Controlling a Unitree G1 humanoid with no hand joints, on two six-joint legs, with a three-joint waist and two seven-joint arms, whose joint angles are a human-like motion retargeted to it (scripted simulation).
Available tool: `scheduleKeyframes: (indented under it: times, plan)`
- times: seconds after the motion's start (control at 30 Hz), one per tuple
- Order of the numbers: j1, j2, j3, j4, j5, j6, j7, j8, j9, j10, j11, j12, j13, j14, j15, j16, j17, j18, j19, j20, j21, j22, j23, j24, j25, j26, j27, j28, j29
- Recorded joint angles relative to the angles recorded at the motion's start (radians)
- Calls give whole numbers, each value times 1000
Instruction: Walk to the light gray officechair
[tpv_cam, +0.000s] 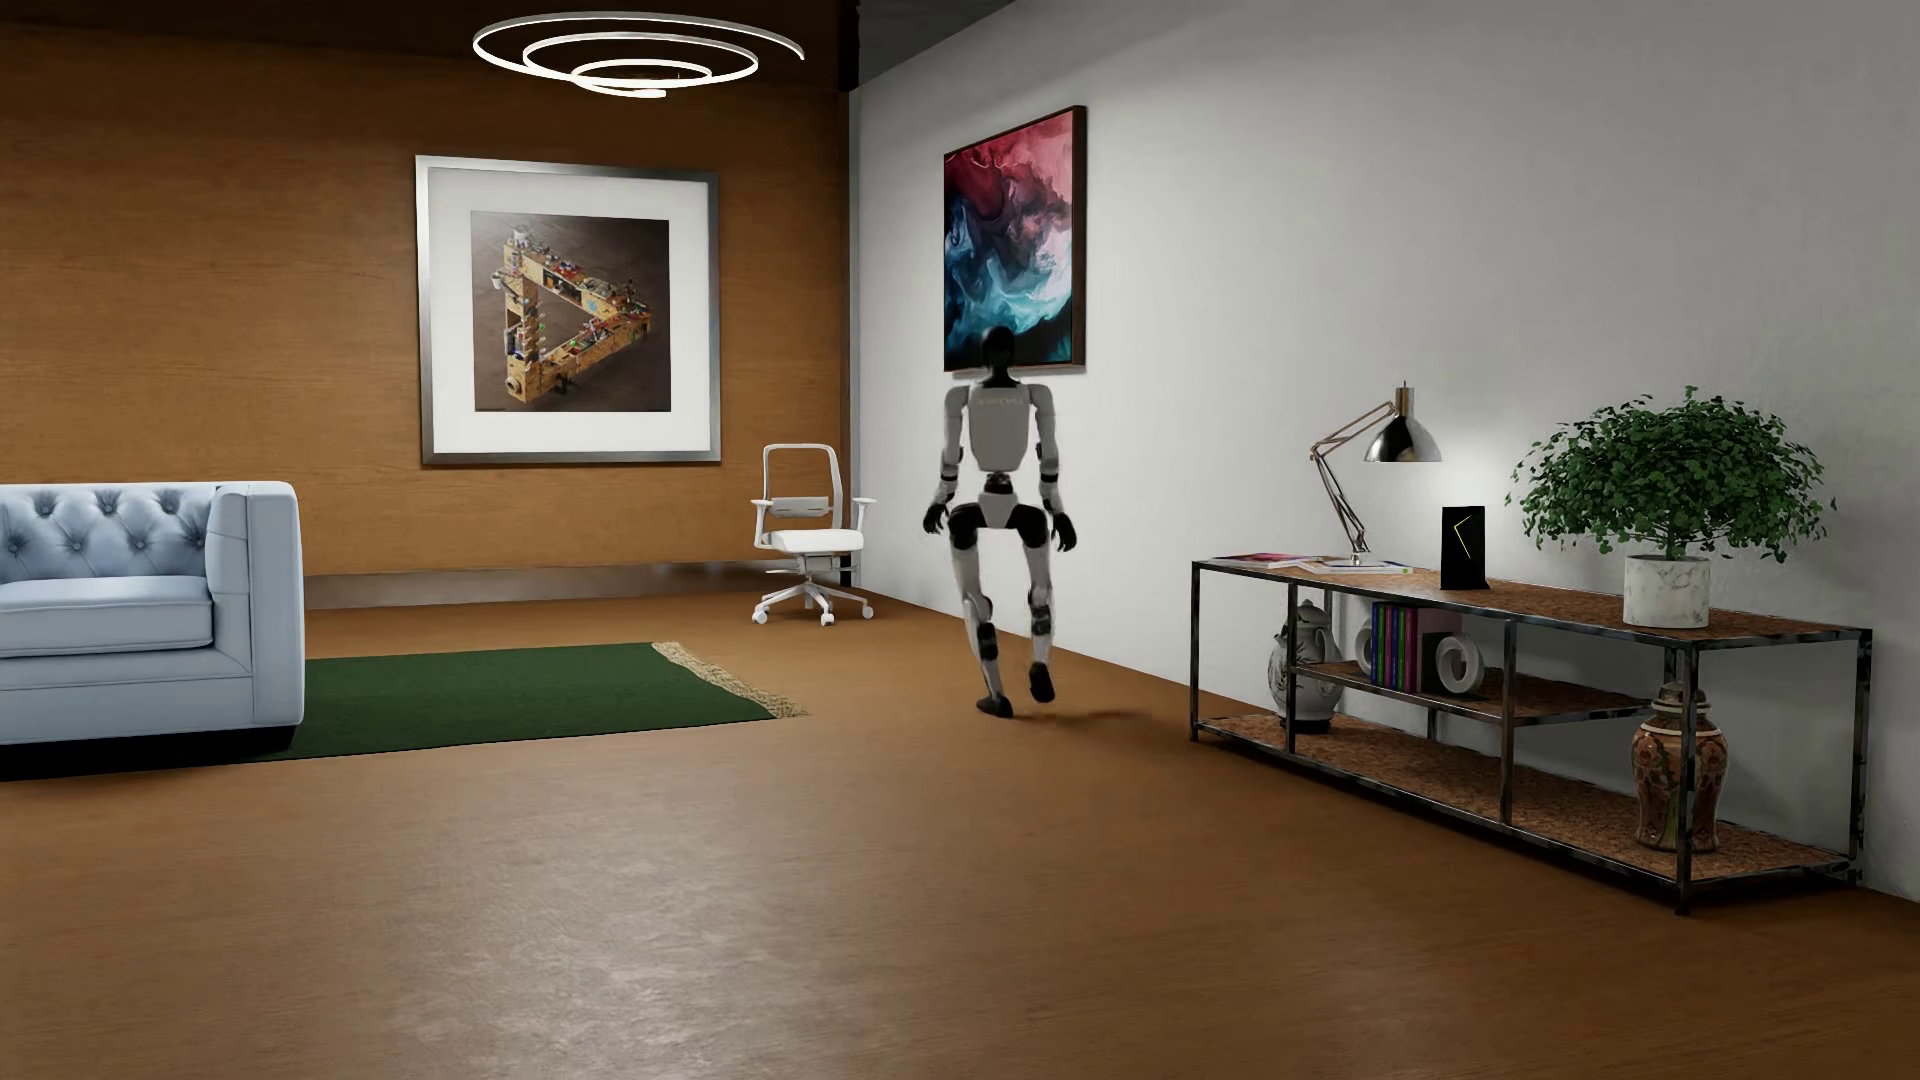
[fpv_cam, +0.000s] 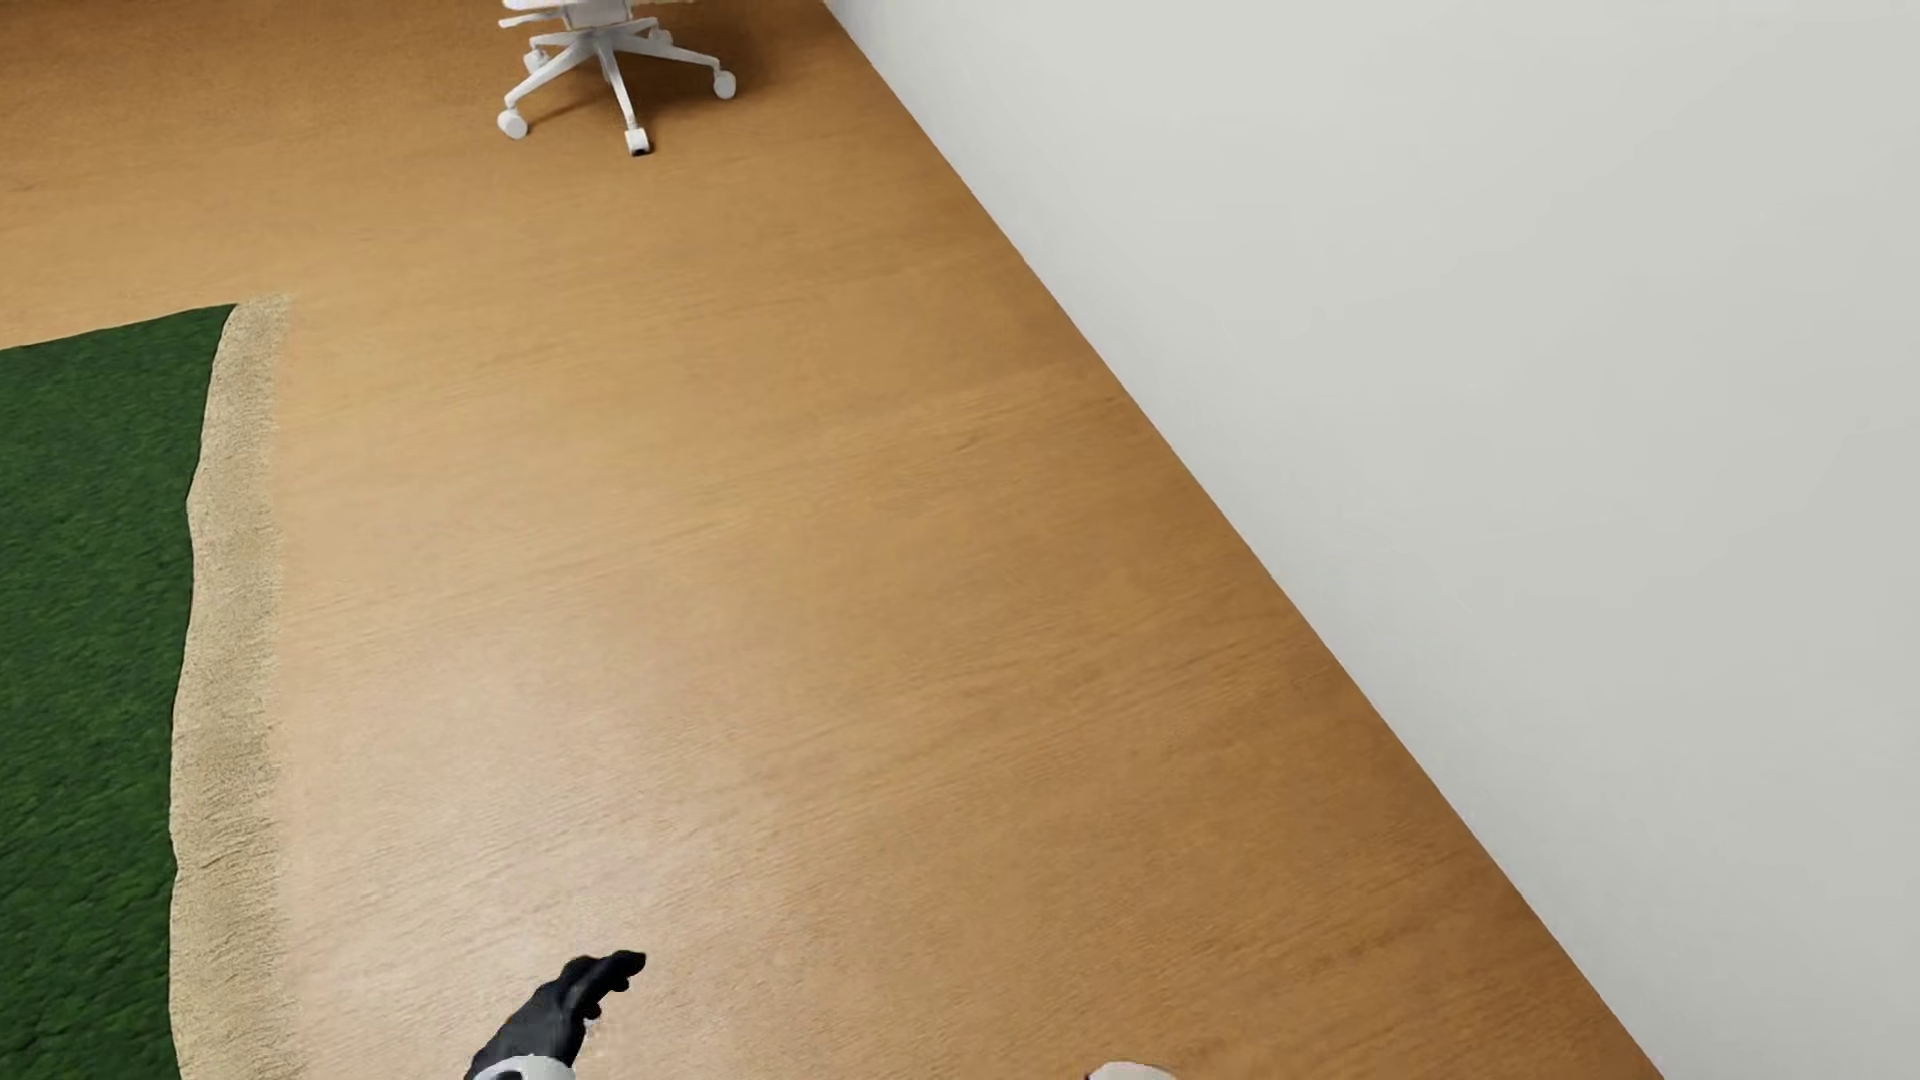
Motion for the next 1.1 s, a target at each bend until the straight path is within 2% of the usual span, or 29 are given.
scheduleKeyframes:
  times: [0.03,0.07,0.13,0.2,0.23,0.27,0.3,0.33,0.37,0.4,0.43,0.47,0.5,0.53,0.57,0.6,0.63,0.7,0.73,0.77,0.8,0.83,0.87,0.9,0.93,1.0,1.03,1.07,1.1]
  plan:
    - [22,-45,-17,-2,23,1,-27,6,1,19,-93,-19,23,-24,-31,20,25,-14,-3,-33,-52,-48,6,-11,15,-24,6,3,-64]
    - [44,-76,-30,-5,48,3,-53,11,0,36,-222,-34,39,-48,-33,39,40,-27,-8,-64,-64,-97,16,-30,11,-51,6,5,-79]
    - [92,-82,-42,-19,75,8,-98,0,-3,55,-597,-58,58,-92,15,67,36,-52,36,-121,-15,-166,31,-69,-35,-76,-22,6,17]
    - [153,-20,-44,-29,98,14,-155,-10,-11,34,-1008,-75,74,-114,89,75,36,-80,167,-174,-20,-190,3,-87,-41,-69,-49,5,120]
    - [178,-4,-44,-20,110,19,-182,-3,-13,37,-1054,-77,76,-119,93,76,45,-95,220,-195,-40,-187,-18,-91,-35,-59,-47,5,130]
    - [196,7,-45,-2,126,26,-211,-2,-14,60,-1025,-69,68,-121,157,77,52,-110,132,-209,-49,-173,-29,-93,-45,-43,-45,2,120]
    - [208,36,-46,33,149,36,-240,-21,-16,99,-1010,-50,53,-97,173,79,64,-123,22,-213,-51,-147,-27,-93,-65,-18,-41,1,94]
    - [200,73,-50,78,162,50,-267,-60,-16,185,-982,-27,34,-45,129,78,77,-122,-6,-216,-66,-102,-17,-90,-77,10,-31,-2,64]
    - [156,110,-55,132,170,66,-298,-108,-15,325,-955,-9,15,53,74,78,91,-120,-17,-225,-89,-35,-10,-80,-82,54,-18,-12,44]
    - [75,147,-59,187,172,81,-339,-162,-13,507,-935,-7,-4,169,24,88,100,-139,-28,-261,-114,48,-12,-51,-85,96,-10,-54,30]
    - [-23,200,-62,246,177,96,-378,-220,-11,695,-943,-11,-32,299,-17,117,101,-178,-35,-321,-134,124,-9,-8,-91,110,-19,-132,23]
    - [-114,262,-61,320,189,109,-392,-269,-7,843,-968,-16,-50,387,-47,145,92,-205,-39,-374,-133,178,-24,33,-100,104,-35,-218,21]
    - [-190,302,-54,374,203,123,-398,-307,-2,941,-960,1,-78,337,-83,162,72,-175,-40,-380,-127,199,-18,47,-111,96,-61,-256,9]
    - [-253,336,-42,396,213,134,-389,-329,1,988,-950,37,-123,257,-116,162,49,-127,-40,-320,-126,184,-13,29,-125,108,-68,-232,13]
    - [-306,364,-27,395,220,141,-374,-341,3,987,-935,84,-165,214,-148,150,33,-94,-40,-230,-139,151,-25,-9,-129,114,-71,-166,8]
    - [-353,389,-10,372,222,143,-357,-346,3,938,-922,126,-194,165,-180,130,22,-85,-30,-142,-164,121,-56,-50,-117,114,-76,-90,-4]
    - [-390,410,7,345,222,141,-337,-349,2,847,-907,165,-218,120,-211,112,14,-104,-20,-69,-189,94,-97,-85,-95,112,-92,-29,-21]
    - [-419,463,34,303,223,134,-245,-352,-4,548,-911,223,-255,83,-253,86,-14,-84,-18,-3,-201,68,-176,-97,-51,112,-135,25,-54]
    - [-409,494,42,281,226,129,-175,-352,-9,351,-924,242,-271,97,-269,73,-33,-95,-14,6,-186,75,-210,-89,-39,117,-153,25,-62]
    - [-386,529,45,261,227,124,-72,-352,-15,154,-956,254,-286,168,-274,57,-53,-85,-5,-1,-167,94,-236,-73,-31,121,-163,4,-62]
    - [-360,566,42,247,228,118,63,-351,-21,-13,-985,263,-298,247,-275,42,-65,-88,9,-18,-151,118,-254,-54,-23,122,-161,-40,-59]
    - [-339,597,38,240,231,112,177,-348,-25,-107,-992,270,-305,294,-280,34,-66,-114,22,-38,-142,141,-265,-26,-10,117,-155,-87,-58]
    - [-333,621,38,243,231,105,200,-341,-28,-93,-979,270,-302,292,-288,27,-55,32,33,-55,-143,160,-274,0,10,112,-154,-137,-62]
    - [-316,646,39,240,219,95,202,-329,-29,-57,-962,267,-289,260,-288,14,-48,100,45,-66,-138,174,-272,19,15,104,-147,-173,-67]
    - [-283,665,41,224,189,82,209,-317,-29,-39,-924,258,-268,235,-267,-4,-37,106,58,-70,-130,185,-259,34,14,97,-138,-195,-76]
    - [-214,616,48,181,98,47,218,-294,-27,-21,-713,219,-210,182,-135,-39,-2,71,92,-38,-95,181,-178,53,9,108,-103,-183,-87]
    - [-181,546,52,156,44,33,229,-259,-25,-21,-549,197,-192,156,-43,-59,-6,57,142,-16,-22,159,-122,53,-22,102,-71,-159,-23]
    - [-148,471,55,133,-11,21,235,-232,-20,-26,-374,169,-175,135,24,-70,-22,44,221,-4,58,132,-85,51,-67,88,-52,-133,65]
    - [-117,392,56,113,-64,9,230,-221,-15,-27,-212,125,-146,116,85,-76,-28,30,254,-3,91,103,-80,41,-94,70,-37,-104,118]
